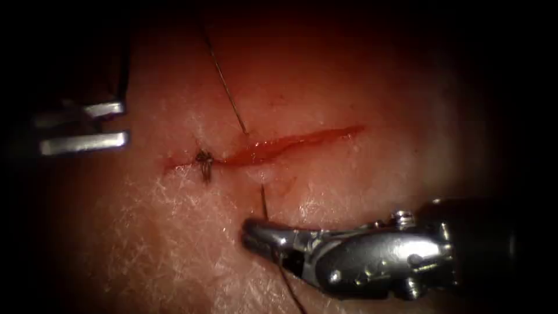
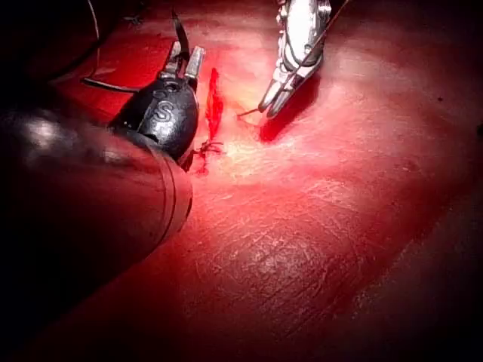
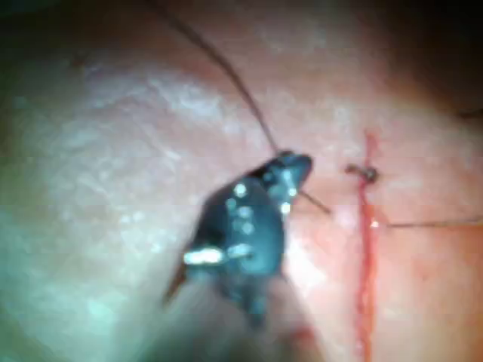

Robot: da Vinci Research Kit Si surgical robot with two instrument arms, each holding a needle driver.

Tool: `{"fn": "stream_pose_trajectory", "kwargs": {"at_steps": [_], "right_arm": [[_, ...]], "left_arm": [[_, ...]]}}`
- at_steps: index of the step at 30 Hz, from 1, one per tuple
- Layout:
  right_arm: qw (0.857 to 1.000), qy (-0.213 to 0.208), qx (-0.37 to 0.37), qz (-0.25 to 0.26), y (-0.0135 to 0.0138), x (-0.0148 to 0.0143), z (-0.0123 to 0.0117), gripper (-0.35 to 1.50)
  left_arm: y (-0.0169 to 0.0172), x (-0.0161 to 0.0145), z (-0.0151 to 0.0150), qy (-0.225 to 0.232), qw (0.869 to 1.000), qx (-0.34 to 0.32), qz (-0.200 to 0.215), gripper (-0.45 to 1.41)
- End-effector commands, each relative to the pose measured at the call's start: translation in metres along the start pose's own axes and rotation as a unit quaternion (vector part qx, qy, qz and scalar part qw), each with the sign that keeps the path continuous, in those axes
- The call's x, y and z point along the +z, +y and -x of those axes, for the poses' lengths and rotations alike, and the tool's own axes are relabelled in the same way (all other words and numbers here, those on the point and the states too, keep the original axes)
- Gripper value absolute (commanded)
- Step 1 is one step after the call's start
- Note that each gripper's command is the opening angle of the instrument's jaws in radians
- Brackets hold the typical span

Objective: Wound Closure

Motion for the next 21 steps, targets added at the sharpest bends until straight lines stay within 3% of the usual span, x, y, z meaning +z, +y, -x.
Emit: {"fn": "stream_pose_trajectory", "kwargs": {"at_steps": [1, 9, 12, 21], "right_arm": [[1.0, -0.001, 0.005, 0.0, -0.0011, -0.0001, -0.0002, -0.35], [1.0, 0.012, 0.006, -0.023, -0.0039, -0.0024, -0.0039, -0.35], [0.999, 0.021, 0.008, -0.04, -0.0051, -0.0033, -0.0063, -0.35], [0.998, 0.029, 0.009, -0.048, -0.0055, -0.0042, -0.0082, -0.35]], "left_arm": [[0.0001, 0.0006, 0.0005, 0.001, 1.0, 0.0, 0.001, -0.45], [-0.0003, 0.0, 0.0004, 0.002, 1.0, -0.002, 0.004, -0.45], [-0.0003, 0.0, 0.0004, 0.002, 1.0, -0.002, 0.004, -0.45], [-0.0003, 0.0, 0.0004, 0.002, 1.0, -0.002, 0.004, -0.45]]}}
